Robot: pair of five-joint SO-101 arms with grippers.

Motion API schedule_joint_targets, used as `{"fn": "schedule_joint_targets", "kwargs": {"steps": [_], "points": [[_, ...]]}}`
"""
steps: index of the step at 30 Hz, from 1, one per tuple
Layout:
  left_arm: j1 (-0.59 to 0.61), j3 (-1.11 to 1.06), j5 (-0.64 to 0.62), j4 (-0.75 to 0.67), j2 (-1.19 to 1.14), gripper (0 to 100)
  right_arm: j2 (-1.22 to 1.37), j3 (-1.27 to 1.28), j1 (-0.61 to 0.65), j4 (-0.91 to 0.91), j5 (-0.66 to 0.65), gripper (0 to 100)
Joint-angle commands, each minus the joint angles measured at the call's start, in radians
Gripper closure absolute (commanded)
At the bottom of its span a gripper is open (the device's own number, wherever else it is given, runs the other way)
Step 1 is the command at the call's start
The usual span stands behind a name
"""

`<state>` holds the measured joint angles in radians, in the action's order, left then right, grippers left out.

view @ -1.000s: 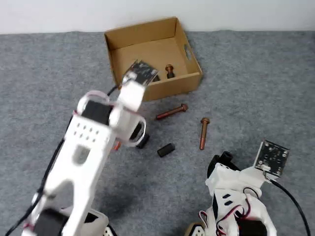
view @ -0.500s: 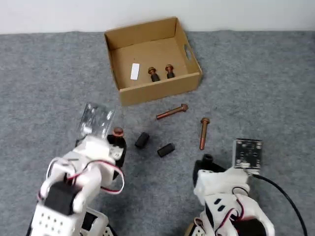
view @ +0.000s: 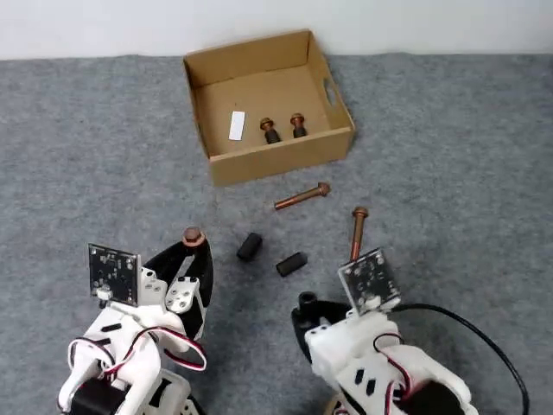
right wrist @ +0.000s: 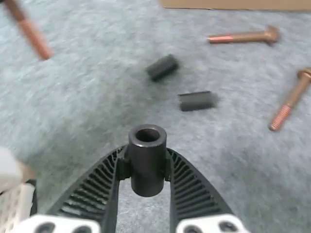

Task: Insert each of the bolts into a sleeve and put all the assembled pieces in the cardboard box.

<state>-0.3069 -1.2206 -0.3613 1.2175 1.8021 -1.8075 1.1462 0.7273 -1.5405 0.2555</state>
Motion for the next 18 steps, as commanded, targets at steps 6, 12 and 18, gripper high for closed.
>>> {"fn": "schedule_joint_targets", "kwargs": {"steps": [6, 12, 18], "points": [[-0.273, 0.116, -0.094, -0.034, 0.005, 99, 0.001, -0.003, 0.097, 0.027, -0.018, 99.0], [-0.379, 0.116, -0.098, -0.04, 0.005, 99, 0.001, 0.003, 0.153, 0.039, -0.02, 99.0], [-0.436, 0.114, -0.1, -0.055, 0.005, 99, 0.002, 0.028, 0.182, 0.097, -0.083, 99.0]]}}
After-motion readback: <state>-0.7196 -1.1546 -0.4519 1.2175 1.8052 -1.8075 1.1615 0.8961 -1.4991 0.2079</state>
